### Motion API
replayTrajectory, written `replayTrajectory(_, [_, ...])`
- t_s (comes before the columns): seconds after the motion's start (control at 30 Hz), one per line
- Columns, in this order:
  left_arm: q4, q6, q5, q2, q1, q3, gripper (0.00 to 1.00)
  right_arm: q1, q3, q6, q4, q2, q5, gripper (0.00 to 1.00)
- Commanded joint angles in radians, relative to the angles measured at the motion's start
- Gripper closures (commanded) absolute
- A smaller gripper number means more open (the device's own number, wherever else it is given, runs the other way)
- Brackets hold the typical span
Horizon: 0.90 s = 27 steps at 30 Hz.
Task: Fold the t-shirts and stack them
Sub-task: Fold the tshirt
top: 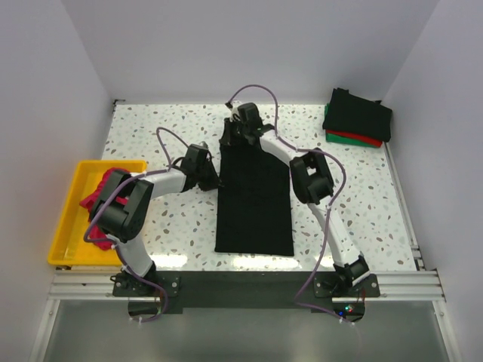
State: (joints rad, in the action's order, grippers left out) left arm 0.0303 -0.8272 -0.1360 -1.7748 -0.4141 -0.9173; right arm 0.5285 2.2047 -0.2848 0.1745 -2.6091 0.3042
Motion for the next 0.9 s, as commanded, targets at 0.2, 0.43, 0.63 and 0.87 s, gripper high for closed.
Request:
replayTrajectory(0.2, [0.025,-0.009,0.038,-0.035,0.008,0.018,0.94,-0.036,-0.019,-0.054,-0.052,0.144,-0.105,0.89])
replayTrajectory(0.43, [0.025,-0.007,0.038,-0.043,0.008,0.018,0.95,-0.039,-0.045,-0.067,-0.050,0.144,-0.143,0.88])
replayTrajectory(0.63, [0.026,0.000,0.039,-0.037,0.008,0.011,0.94,-0.041,-0.068,-0.063,-0.032,0.150,-0.175,0.77])
replayTrajectory(0.87, [0.052,0.034,0.026,-0.015,0.017,-0.083,0.91,-0.048,0.013,-0.037,0.055,0.178,-0.188,0.54])
